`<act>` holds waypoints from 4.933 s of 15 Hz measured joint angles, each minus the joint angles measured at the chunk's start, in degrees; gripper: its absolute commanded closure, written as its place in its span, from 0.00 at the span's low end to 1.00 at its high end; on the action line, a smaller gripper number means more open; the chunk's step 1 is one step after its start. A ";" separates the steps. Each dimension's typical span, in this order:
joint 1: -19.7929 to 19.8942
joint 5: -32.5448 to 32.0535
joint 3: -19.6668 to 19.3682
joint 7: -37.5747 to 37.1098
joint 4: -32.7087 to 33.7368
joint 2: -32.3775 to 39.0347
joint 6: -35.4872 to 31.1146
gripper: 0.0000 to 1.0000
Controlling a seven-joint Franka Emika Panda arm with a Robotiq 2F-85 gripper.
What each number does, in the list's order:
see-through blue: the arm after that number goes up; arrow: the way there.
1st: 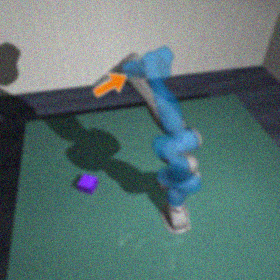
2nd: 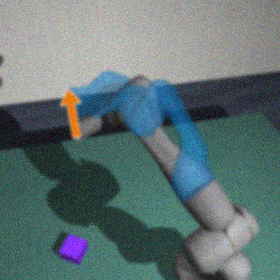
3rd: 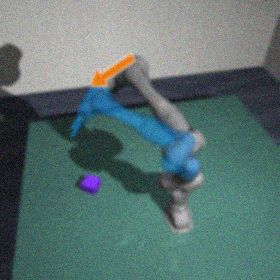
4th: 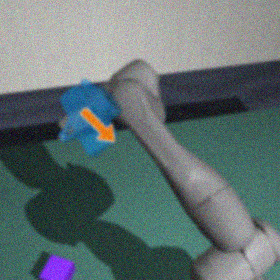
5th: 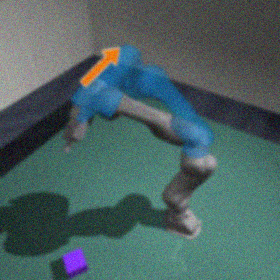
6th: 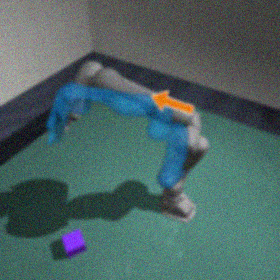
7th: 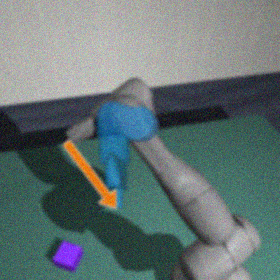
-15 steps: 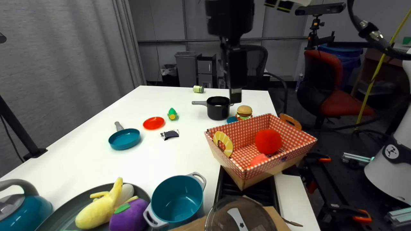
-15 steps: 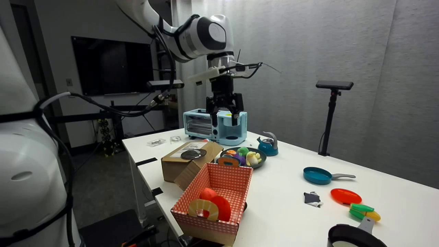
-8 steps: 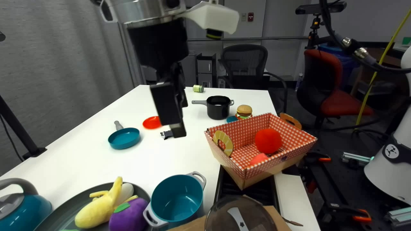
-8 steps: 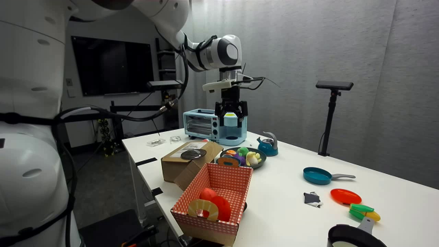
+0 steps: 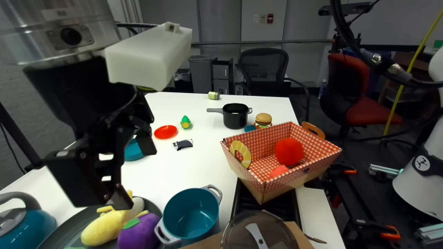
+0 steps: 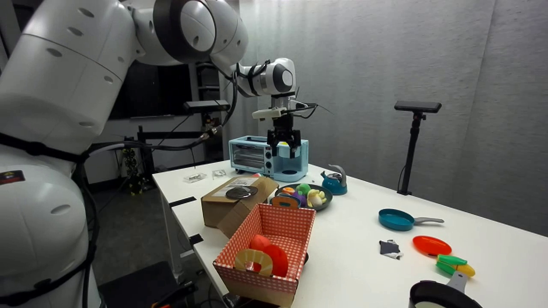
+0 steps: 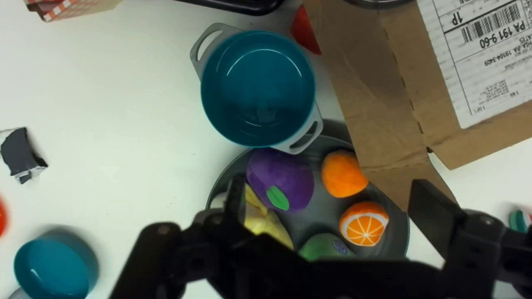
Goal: Pick up the glass lid from the box and put it on the light blue pot.
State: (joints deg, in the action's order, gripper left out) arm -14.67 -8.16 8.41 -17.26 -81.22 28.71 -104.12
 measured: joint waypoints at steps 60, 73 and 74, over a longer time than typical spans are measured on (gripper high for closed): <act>-9.39 -5.98 1.87 -50.00 -36.79 -14.26 -18.85 0.00; -9.48 -5.98 2.70 -51.93 -37.20 -14.33 -18.84 0.35; -9.47 -5.98 2.70 -51.93 -37.16 -14.26 -18.85 0.42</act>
State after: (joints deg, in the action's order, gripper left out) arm -24.14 -14.15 11.11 -69.19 -118.38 14.44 -122.97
